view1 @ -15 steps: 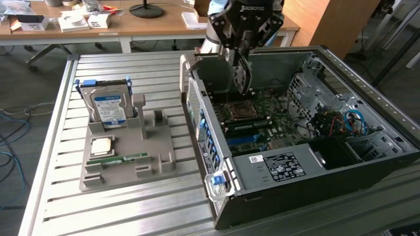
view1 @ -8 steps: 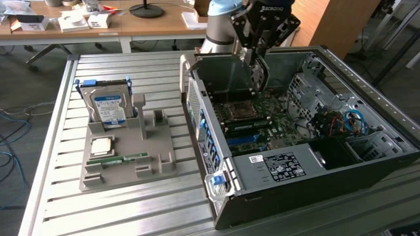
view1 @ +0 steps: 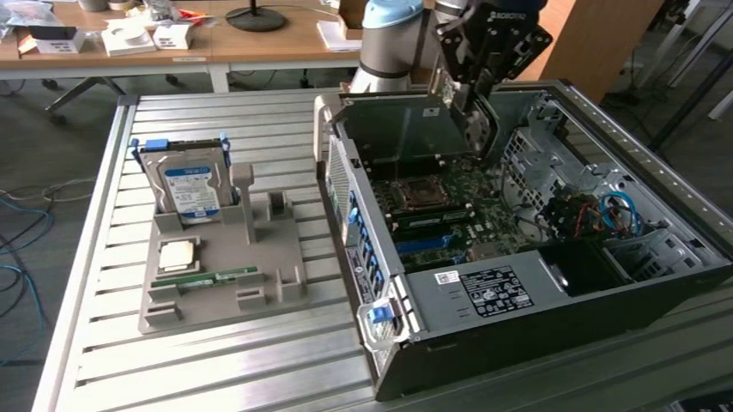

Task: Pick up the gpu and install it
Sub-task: 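Pick up the gpu and move the gpu toward the slot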

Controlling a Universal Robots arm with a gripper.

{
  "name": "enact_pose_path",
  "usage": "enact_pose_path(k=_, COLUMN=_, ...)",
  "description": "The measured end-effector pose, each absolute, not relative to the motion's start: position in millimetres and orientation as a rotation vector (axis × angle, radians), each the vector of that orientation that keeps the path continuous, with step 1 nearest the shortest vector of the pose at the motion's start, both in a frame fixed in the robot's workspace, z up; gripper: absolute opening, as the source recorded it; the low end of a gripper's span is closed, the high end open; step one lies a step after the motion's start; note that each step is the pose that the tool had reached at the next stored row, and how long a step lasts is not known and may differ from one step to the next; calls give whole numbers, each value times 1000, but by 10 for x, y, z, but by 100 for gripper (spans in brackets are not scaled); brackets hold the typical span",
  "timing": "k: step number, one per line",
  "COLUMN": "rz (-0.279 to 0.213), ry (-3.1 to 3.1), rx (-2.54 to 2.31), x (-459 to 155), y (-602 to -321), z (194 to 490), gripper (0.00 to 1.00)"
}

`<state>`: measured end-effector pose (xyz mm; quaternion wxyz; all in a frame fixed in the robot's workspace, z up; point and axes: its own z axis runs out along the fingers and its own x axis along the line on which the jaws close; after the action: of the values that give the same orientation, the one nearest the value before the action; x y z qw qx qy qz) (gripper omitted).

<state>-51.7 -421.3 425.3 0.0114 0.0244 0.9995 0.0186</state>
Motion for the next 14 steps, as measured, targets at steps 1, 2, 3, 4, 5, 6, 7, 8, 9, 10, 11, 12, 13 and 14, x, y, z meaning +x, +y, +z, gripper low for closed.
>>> enact_pose_path(k=1, rz=58, ry=3117, rx=76, x=-474, y=-4213, z=4254, gripper=26)
enact_pose_path(k=2, rz=58, ry=3117, rx=75, x=-435, y=-4213, z=4253, gripper=26)
enact_pose_path(k=3, rz=58, ry=3117, rx=75, x=-397, y=-4213, z=4253, gripper=26)
enact_pose_path(k=4, rz=58, ry=3117, rx=75, x=-358, y=-4213, z=4253, gripper=26)
enact_pose_path(k=5, rz=58, ry=3117, rx=74, x=-319, y=-4213, z=4254, gripper=26)
enact_pose_path(k=6, rz=59, ry=3117, rx=74, x=-279, y=-4213, z=4254, gripper=26)
enact_pose_path(k=7, rz=59, ry=3117, rx=74, x=-240, y=-4213, z=4254, gripper=26)
enact_pose_path(k=8, rz=59, ry=3117, rx=73, x=-202, y=-4213, z=4254, gripper=26)
enact_pose_path(k=9, rz=59, ry=3117, rx=73, x=-163, y=-4213, z=4253, gripper=26)
enact_pose_path(k=10, rz=59, ry=3117, rx=72, x=-125, y=-4213, z=4253, gripper=26)
enact_pose_path(k=11, rz=59, ry=3117, rx=72, x=-86, y=-4213, z=4253, gripper=26)
enact_pose_path(k=12, rz=59, ry=3117, rx=72, x=-50, y=-4213, z=4253, gripper=26)
enact_pose_path(k=13, rz=59, ry=3117, rx=71, x=-17, y=-4213, z=4254, gripper=26)
enact_pose_path(k=14, rz=59, ry=3118, rx=71, x=6, y=-4213, z=4254, gripper=26)
